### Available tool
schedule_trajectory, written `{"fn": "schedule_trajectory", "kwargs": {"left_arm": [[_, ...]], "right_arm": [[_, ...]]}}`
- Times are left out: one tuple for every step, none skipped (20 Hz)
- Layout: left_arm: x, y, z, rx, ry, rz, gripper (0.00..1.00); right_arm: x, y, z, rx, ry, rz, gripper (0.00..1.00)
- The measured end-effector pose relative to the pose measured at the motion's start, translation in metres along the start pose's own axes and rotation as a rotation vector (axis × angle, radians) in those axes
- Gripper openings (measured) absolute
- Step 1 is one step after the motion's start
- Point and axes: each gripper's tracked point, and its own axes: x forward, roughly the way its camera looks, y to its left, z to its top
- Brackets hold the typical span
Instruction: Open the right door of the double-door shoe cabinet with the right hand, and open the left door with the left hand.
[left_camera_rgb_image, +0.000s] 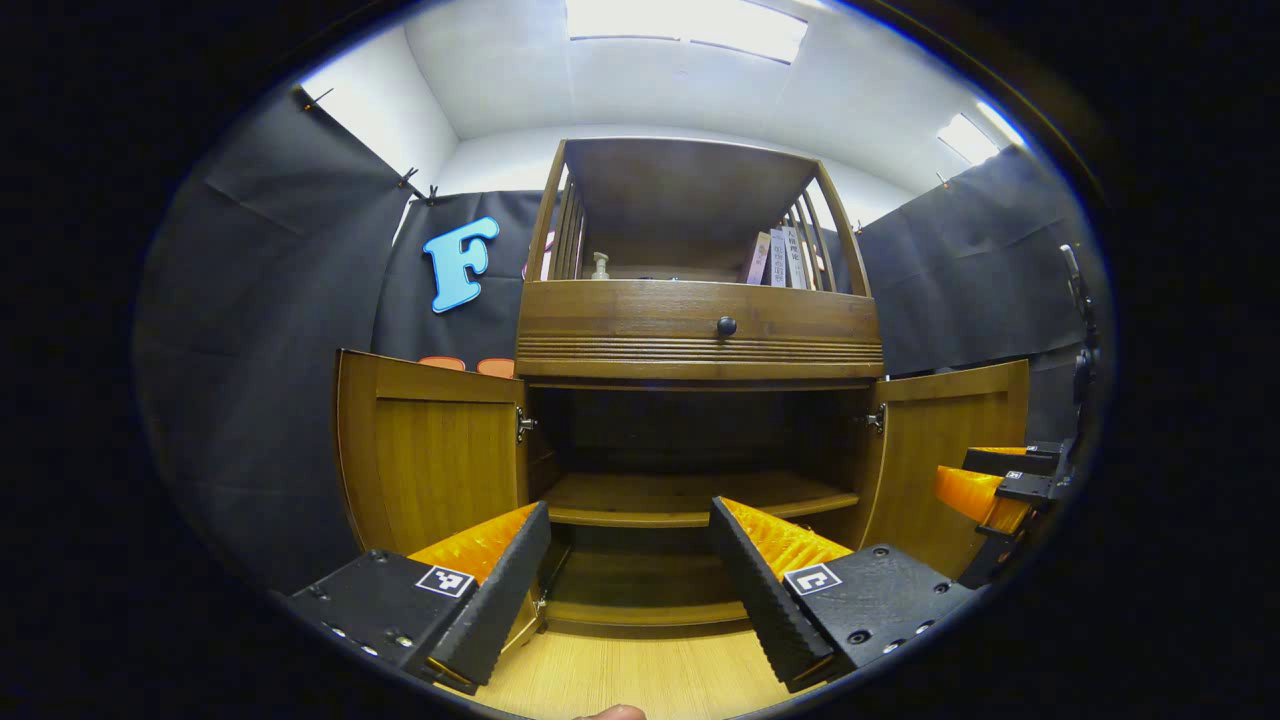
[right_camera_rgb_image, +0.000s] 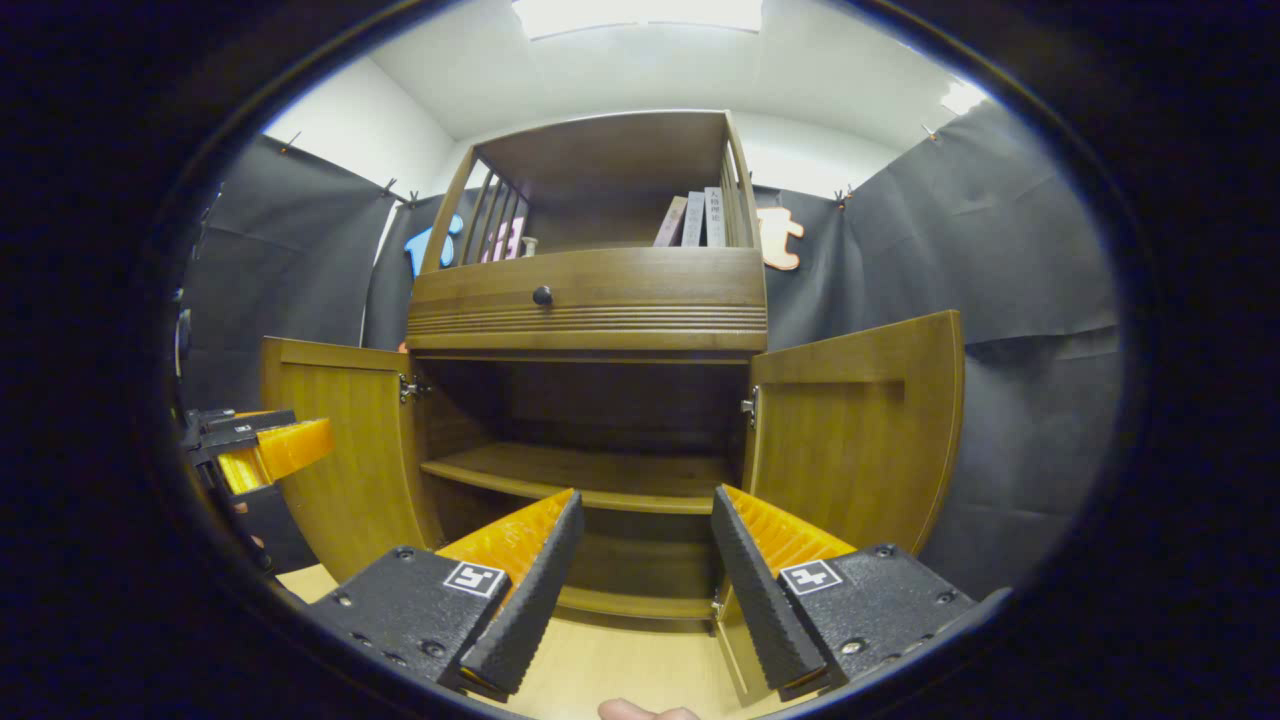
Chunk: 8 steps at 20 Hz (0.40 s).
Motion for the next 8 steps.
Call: {"fn": "schedule_trajectory", "kwargs": {"left_arm": [[0.000,0.000,0.001,0.003,-0.003,0.003,1.00],[0.000,0.003,0.003,0.008,-0.009,0.014,1.00],[0.000,0.006,0.005,0.013,-0.018,0.026,1.00],[-0.001,0.008,0.006,0.016,-0.024,0.033,1.00],[-0.001,0.010,0.006,0.017,-0.028,0.039,1.00],[-0.001,0.011,0.007,0.018,-0.031,0.044,0.96],[-0.001,0.012,0.008,0.020,-0.036,0.049,1.00],[-0.002,0.014,0.009,0.021,-0.041,0.053,1.00]], "right_arm": [[0.000,0.000,-0.001,0.000,0.001,-0.001,0.86],[0.001,0.000,-0.001,0.000,0.004,-0.002,0.86],[0.001,0.000,-0.003,0.000,0.008,-0.002,0.85],[0.002,0.000,-0.003,0.000,0.009,-0.001,0.86],[0.002,0.001,-0.002,0.001,0.007,0.000,0.86],[0.002,0.001,-0.001,0.002,0.006,0.000,0.86],[0.002,0.001,-0.002,0.003,0.004,0.002,0.86],[0.003,0.001,-0.002,0.004,0.003,0.002,0.86]]}}
